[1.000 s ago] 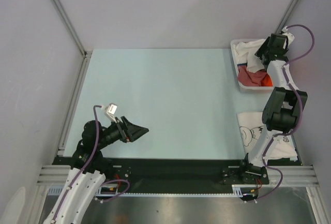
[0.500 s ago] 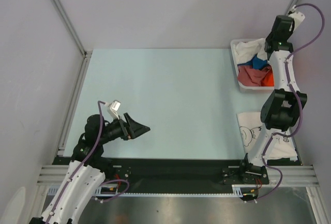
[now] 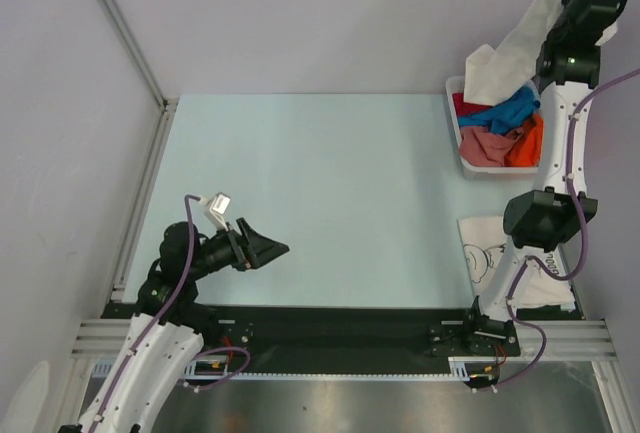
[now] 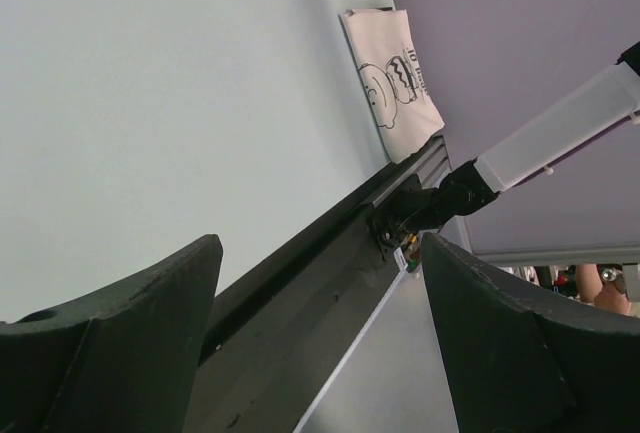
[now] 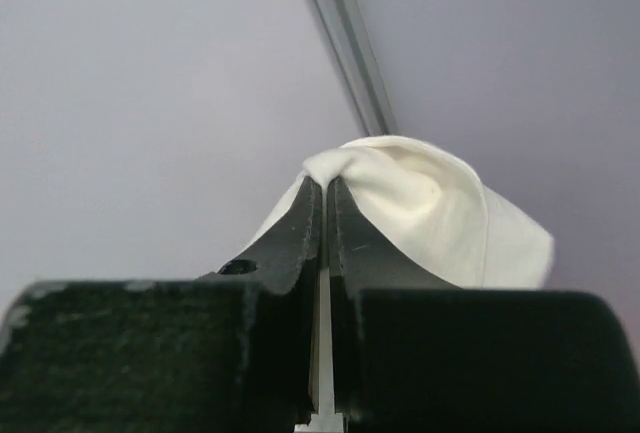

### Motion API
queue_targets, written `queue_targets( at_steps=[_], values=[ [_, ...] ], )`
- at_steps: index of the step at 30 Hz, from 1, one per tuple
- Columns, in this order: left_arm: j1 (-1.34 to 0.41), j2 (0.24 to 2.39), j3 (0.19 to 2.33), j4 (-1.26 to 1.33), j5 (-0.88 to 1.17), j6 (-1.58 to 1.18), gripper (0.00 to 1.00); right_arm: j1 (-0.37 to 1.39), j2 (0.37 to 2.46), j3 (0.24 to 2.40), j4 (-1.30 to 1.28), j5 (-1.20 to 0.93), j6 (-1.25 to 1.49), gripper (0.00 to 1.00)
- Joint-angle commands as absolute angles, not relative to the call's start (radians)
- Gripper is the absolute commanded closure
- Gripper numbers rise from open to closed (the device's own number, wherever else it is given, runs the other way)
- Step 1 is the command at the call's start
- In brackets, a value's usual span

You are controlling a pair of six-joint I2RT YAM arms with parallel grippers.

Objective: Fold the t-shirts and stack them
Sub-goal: Grab the tshirt from the pile, then move the tshirt to the center of the board

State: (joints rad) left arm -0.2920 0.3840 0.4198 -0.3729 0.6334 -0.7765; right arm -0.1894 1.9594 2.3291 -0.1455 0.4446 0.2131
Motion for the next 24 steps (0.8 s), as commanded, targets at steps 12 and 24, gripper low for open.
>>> queue_targets(
  at_steps=[12,24],
  values=[
    [-0.295,0.449,0.684,-0.492,0.405,-0.804,0.11,0.213,1.692,2.375,0.109,0.178,0.449,1.00],
    [-0.295,0.460,1.071,-0.741,0.100,-0.715,0.12,0.423,1.364,1.842,-0.069,-0.150,0.587,1.00]
  ],
)
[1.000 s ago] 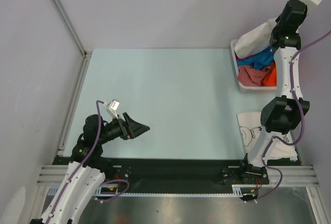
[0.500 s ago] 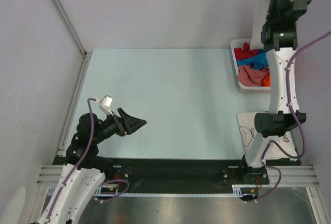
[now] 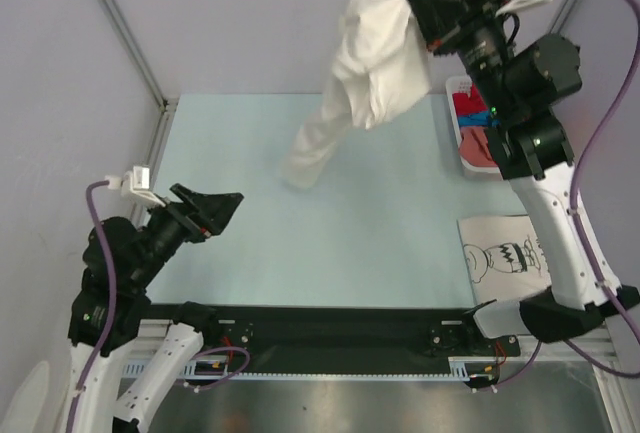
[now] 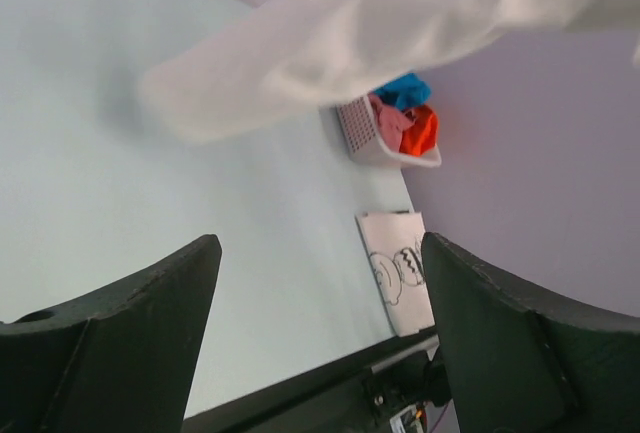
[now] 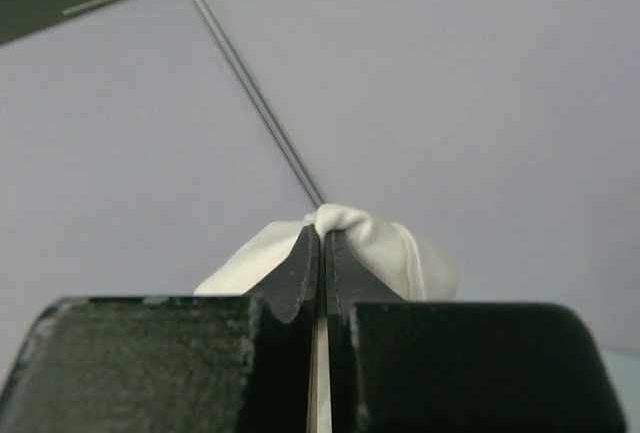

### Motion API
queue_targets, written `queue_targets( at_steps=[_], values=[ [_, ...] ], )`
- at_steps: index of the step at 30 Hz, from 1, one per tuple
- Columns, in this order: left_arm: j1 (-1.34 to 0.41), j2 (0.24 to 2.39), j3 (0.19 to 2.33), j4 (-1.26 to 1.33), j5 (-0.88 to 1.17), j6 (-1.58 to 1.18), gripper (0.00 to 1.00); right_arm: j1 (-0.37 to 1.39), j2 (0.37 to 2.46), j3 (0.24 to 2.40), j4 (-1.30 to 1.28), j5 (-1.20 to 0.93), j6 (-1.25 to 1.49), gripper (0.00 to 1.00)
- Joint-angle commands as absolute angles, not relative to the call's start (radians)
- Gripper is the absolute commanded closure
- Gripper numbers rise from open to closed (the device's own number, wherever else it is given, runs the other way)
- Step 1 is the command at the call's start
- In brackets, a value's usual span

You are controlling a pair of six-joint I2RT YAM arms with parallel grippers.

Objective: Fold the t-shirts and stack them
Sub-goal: Move the tshirt to the center of the board, then flatten the tshirt out

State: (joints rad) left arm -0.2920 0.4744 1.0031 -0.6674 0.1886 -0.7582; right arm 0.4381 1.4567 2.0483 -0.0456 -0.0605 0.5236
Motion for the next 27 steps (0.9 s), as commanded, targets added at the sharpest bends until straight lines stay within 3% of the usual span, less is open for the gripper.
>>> queue_targets(
  at_steps=[1,4,7,9,10,14,16,17,22,27],
  values=[
    [-0.295,0.465,1.103,-0.755,0.095,-0.709,0.13,0.420,1.335,1.772,-0.069,-0.166,0.589,1.00],
    [-0.295,0.498,1.163,-0.804,0.103,-0.683,0.13,0.381,1.261,1.541,-0.113,-0.195,0.598,0.95],
    [-0.295,0.544,1.174,-0.833,0.130,-0.658,0.13,0.307,1.246,1.324,-0.187,-0.262,0.605,0.62],
    [-0.295,0.577,1.148,-0.833,0.147,-0.644,0.12,0.278,1.256,1.206,-0.286,-0.191,0.495,0.43],
    [-0.295,0.624,1.119,-0.836,0.161,-0.637,0.13,0.275,1.258,1.175,-0.311,-0.164,0.451,0.40],
    [-0.295,0.740,0.993,-0.763,0.271,-0.652,0.19,0.275,1.247,1.060,-0.408,-0.103,0.371,0.37],
    [-0.301,0.788,0.895,-0.643,0.355,-0.687,0.33,0.308,1.194,0.949,-0.374,-0.161,0.403,0.36],
    [-0.316,0.834,0.864,-0.582,0.430,-0.702,0.35,0.328,1.175,0.913,-0.333,-0.170,0.408,0.35],
    [-0.694,1.118,0.972,-0.457,0.221,-0.670,0.28,0.358,1.123,0.756,-0.318,-0.055,0.436,0.33],
    [-0.882,1.409,1.142,-0.315,0.109,-0.637,0.32,0.247,1.086,0.672,-0.322,-0.086,0.495,0.45]
  ],
)
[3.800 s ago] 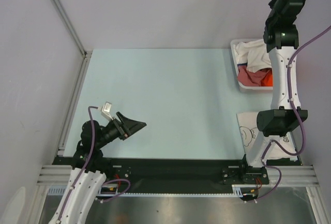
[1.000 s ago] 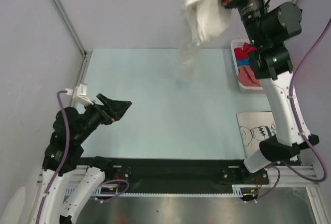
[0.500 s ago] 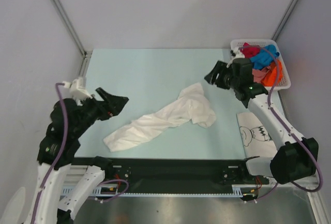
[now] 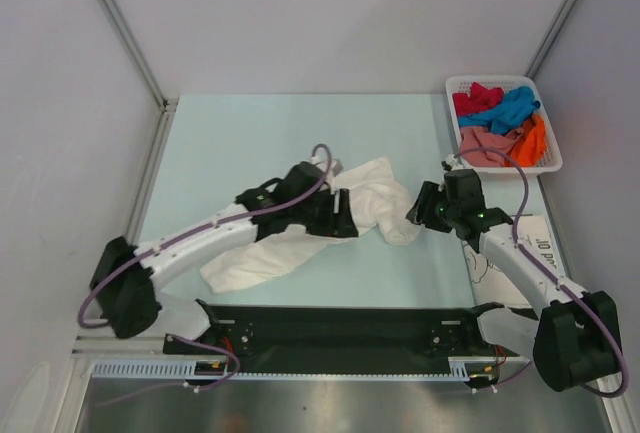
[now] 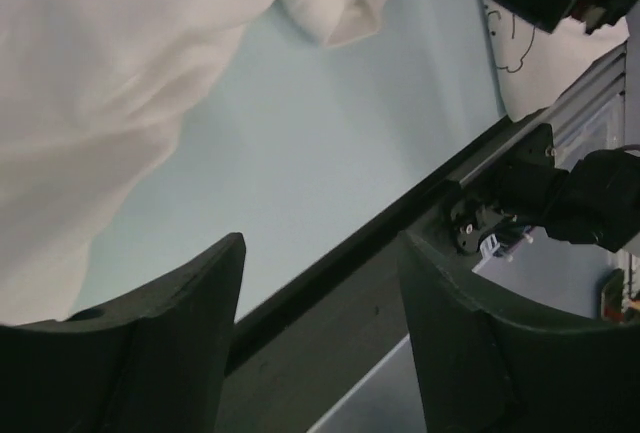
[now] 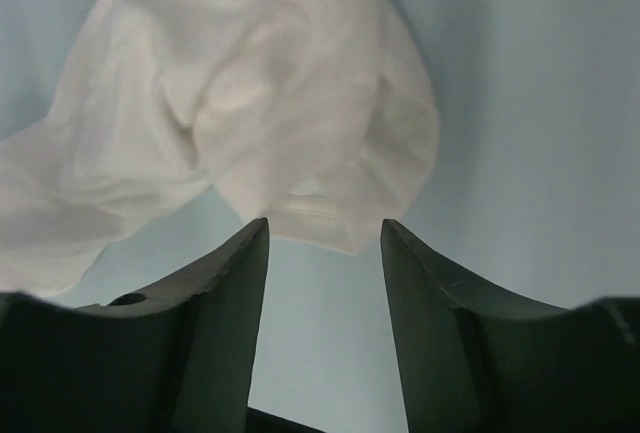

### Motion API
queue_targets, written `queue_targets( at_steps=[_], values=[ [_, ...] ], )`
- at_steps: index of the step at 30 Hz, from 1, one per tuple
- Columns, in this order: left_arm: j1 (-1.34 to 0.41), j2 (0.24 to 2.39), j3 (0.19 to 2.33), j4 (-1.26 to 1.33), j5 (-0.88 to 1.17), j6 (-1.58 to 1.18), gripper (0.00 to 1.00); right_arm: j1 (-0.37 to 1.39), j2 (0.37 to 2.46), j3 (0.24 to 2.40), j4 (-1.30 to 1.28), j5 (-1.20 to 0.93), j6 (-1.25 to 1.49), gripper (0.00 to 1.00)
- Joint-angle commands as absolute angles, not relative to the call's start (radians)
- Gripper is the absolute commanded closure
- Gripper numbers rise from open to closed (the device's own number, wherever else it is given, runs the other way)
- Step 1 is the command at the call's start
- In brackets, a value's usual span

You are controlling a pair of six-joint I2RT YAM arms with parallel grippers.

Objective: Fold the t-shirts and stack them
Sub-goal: Flatten the tshirt out

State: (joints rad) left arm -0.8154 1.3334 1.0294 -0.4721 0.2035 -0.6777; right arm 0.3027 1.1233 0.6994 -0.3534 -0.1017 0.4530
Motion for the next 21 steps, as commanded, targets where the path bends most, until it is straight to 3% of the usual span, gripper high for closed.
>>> queue_targets(
  at_steps=[1,6,8,13,21],
  values=[
    [-0.931,1.495,1.172,-0.307,0.080,-0.605,0.37,0.217,1.077,0.658,-0.319,-0.092,0.508,0.47],
    [-1.026,1.730,1.353,-0.307,-0.092,-0.551,0.44,0.187,1.019,0.575,-0.285,-0.107,0.540,0.54],
    [-1.064,1.805,1.391,-0.304,-0.198,-0.508,0.41,0.176,1.012,0.554,-0.276,-0.107,0.543,0.54],
    [-1.078,1.960,1.549,-0.330,-0.238,-0.474,0.31,0.092,1.020,0.465,-0.190,-0.195,0.577,0.54],
    [-1.095,2.150,1.742,-0.382,-0.349,-0.425,0.27,0.021,1.098,0.408,-0.063,-0.334,0.612,0.66]
  ],
)
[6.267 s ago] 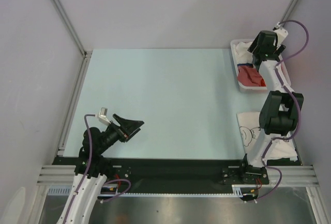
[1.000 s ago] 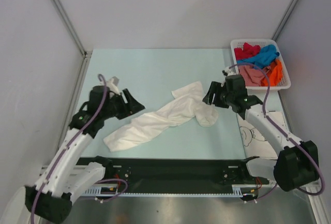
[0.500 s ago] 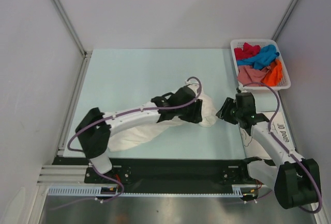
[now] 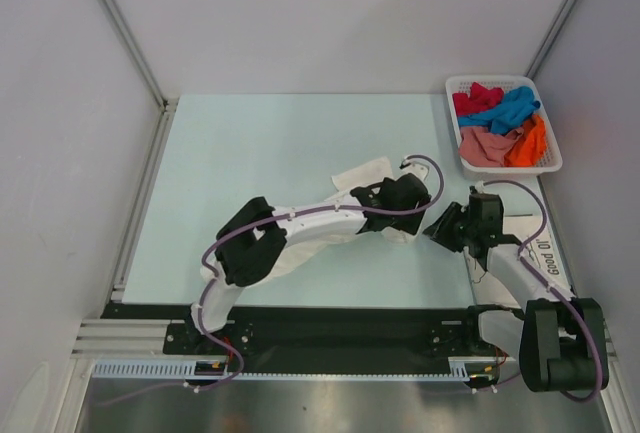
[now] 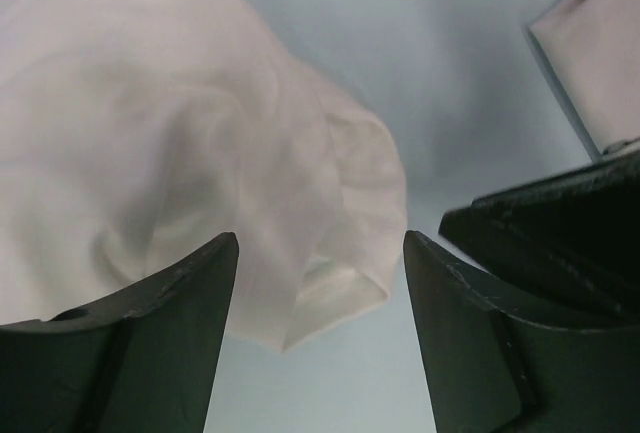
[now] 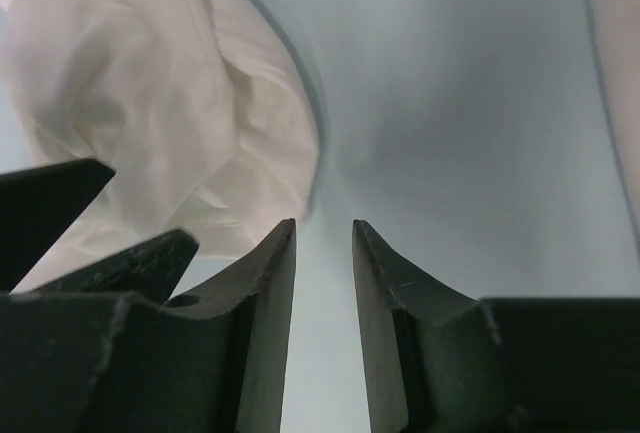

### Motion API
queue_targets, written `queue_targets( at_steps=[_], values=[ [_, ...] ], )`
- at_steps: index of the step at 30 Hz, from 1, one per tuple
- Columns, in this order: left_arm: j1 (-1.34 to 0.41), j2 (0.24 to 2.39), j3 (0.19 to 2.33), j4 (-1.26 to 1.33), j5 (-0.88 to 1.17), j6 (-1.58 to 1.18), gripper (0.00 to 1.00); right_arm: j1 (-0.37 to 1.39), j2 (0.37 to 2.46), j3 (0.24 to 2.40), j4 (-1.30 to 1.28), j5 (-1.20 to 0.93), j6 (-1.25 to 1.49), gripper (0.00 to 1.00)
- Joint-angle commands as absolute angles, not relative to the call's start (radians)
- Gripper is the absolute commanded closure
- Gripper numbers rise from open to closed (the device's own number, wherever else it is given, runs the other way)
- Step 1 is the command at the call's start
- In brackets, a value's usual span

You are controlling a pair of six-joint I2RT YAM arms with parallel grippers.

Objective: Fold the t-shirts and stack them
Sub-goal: Flatten the tshirt out

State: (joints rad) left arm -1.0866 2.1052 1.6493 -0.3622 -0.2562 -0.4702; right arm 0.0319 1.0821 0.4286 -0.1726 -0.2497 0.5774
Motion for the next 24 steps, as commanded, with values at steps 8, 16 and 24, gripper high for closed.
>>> queue_targets(
  at_steps=[8,16,24],
  values=[
    [-1.097,2.290,1.861,-0.406,-0.411,-0.390,0.30,0.023,1.153,0.333,0.113,-0.391,0.669,0.64],
    [-1.088,2.339,1.911,-0.425,-0.422,-0.385,0.47,0.021,1.224,0.301,0.205,-0.393,0.695,0.59],
    [-1.088,2.316,1.904,-0.416,-0.411,-0.391,0.55,0.020,1.319,0.282,0.345,-0.414,0.749,0.57]
  ],
)
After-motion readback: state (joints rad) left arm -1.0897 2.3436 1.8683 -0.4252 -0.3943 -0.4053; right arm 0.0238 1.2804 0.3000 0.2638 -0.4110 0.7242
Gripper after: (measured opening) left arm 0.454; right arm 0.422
